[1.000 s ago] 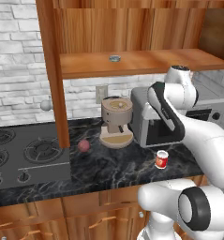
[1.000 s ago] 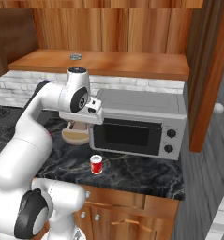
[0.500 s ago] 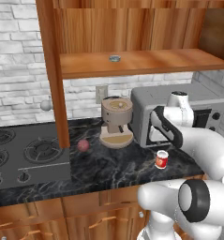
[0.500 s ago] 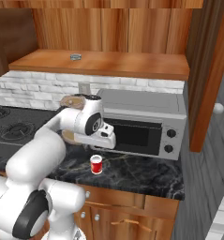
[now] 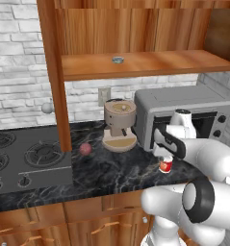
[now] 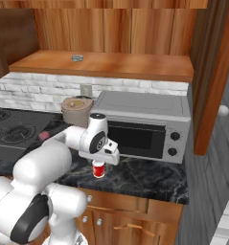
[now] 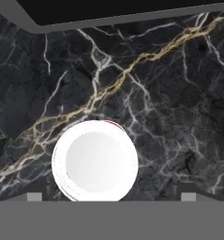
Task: Restock the canned food cabinet by taking the new fresh canned food from the counter and placing it in the cabinet. Then, take the old canned food from the cabinet and place it on the counter.
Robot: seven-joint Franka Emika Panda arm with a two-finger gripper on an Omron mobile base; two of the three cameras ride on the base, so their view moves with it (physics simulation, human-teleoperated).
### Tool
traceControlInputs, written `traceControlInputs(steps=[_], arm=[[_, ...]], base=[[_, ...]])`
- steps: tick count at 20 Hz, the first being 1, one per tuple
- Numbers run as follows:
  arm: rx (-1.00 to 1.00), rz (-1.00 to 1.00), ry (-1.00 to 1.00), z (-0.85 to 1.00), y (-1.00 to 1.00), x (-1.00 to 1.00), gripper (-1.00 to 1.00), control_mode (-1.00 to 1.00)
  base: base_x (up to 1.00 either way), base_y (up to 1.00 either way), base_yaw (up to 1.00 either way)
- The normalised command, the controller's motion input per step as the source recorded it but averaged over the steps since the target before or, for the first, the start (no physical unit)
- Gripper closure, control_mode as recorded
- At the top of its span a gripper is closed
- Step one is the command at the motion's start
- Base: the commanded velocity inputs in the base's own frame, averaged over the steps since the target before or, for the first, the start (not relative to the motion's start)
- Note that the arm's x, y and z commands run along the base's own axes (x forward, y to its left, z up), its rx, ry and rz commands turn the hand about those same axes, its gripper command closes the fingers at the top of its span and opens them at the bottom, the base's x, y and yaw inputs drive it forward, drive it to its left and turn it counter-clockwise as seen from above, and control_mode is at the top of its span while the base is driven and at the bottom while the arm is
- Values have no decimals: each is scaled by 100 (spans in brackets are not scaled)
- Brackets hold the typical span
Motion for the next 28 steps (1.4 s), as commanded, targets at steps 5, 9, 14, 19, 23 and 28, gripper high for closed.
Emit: traceControlInputs(steps=[5,9,14,19,23,28], arm=[[0,-2,-2,-23,0,-2,-100,-100],[0,-3,-2,-24,0,0,-100,-100],[0,-2,-4,-23,0,0,-100,-100],[0,-1,-6,-32,0,0,-100,-100],[0,-1,-4,-26,1,0,-100,-100],[-4,0,-1,-13,6,0,100,-100]], base=[[0,0,0],[0,0,0],[0,0,0],[0,0,0],[0,0,0],[0,0,0]])
